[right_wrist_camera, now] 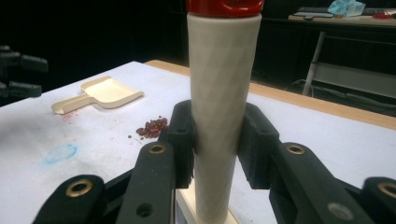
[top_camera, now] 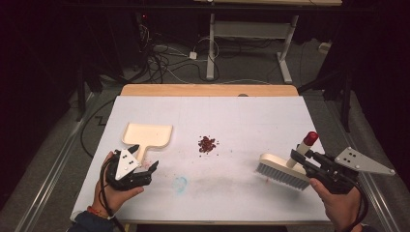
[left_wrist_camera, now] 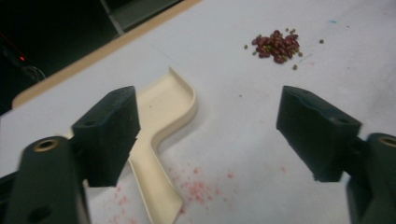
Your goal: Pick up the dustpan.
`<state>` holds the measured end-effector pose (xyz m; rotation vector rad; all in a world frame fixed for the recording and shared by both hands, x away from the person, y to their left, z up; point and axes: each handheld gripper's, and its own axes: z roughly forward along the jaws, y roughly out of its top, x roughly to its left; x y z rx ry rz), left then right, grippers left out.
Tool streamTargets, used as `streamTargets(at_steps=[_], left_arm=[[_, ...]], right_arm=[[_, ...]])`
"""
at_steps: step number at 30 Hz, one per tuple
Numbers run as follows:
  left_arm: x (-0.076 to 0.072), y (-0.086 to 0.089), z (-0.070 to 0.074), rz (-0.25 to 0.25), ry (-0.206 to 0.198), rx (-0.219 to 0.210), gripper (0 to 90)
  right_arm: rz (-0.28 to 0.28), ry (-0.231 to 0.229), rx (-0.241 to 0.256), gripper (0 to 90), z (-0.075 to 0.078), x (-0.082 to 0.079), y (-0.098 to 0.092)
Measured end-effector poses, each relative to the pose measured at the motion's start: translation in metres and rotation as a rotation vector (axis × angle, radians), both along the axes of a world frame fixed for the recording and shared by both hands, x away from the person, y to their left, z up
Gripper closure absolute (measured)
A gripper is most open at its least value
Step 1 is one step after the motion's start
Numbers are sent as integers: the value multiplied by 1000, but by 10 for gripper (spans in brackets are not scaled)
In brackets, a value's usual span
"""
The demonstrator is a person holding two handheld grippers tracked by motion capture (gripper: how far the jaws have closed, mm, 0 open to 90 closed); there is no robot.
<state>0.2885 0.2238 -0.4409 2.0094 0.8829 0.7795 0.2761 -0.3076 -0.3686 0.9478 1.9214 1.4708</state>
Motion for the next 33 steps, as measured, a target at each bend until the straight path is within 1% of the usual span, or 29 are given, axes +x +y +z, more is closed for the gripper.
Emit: streamTargets(at_steps=[2, 3, 6, 7, 8, 9, 10, 11, 13, 14, 15, 16, 18, 19, 20, 22, 24, 26, 27, 30, 33], left_arm=[[-2, 1, -1, 4, -4, 4, 225], [-3, 0, -2, 5, -11, 15, 225], [-5, -2, -4, -8, -8, 15, 225], [-5, -4, -7, -14, 5, 35, 225], [-4, -4, -10, -21, 8, 55, 225], [-5, -5, -13, -19, 38, 60, 226], [-4, -5, -16, -29, 39, 76, 226], [-5, -5, -18, -30, 43, 88, 226], [-6, -5, -19, -31, 42, 91, 226], [-8, -5, -19, -29, 42, 85, 226], [-12, -4, -18, -22, 48, 68, 226], [-13, -4, -18, -20, 42, 65, 226], [-13, -4, -17, -21, 39, 68, 226], [-11, -3, -16, -31, 22, 76, 226], [-10, -3, -16, -33, 22, 73, 226], [-8, -3, -16, -33, 20, 78, 225], [-9, -3, -18, -31, 22, 70, 225], [-10, -3, -18, -32, 22, 73, 225], [-10, -2, -17, -33, 22, 69, 225], [-10, -2, -17, -34, 10, 72, 225], [-10, -2, -18, -37, 18, 68, 225]], right_arm=[[1, -3, 3, 695, 0, 3, 1], [5, 0, 3, 695, 0, 4, 2], [11, 6, 0, 694, -2, 8, 7], [15, 2, -4, 695, -1, 9, 8], [19, 5, 0, 695, -1, 11, 10], [25, -2, 6, 695, -1, 12, 12], [34, -9, 2, 695, -1, 14, 14], [41, -5, 1, 695, -1, 17, 17], [52, -1, -3, 694, -2, 20, 22], [59, 7, -3, 695, -3, 21, 25], [63, 10, -3, 695, -4, 22, 27], [67, 16, -1, 695, -5, 22, 29], [78, 12, -19, 695, -6, 22, 32], [76, 14, -20, 695, -7, 21, 33], [78, 11, -27, 695, -7, 21, 33], [72, 13, -19, 695, -6, 20, 33], [74, 14, -18, 695, -7, 21, 33], [73, 9, -23, 695, -7, 22, 34], [73, 15, -25, 695, -8, 22, 34], [72, 17, -25, 695, -8, 22, 34], [71, 15, -23, 696, -8, 23, 34]])
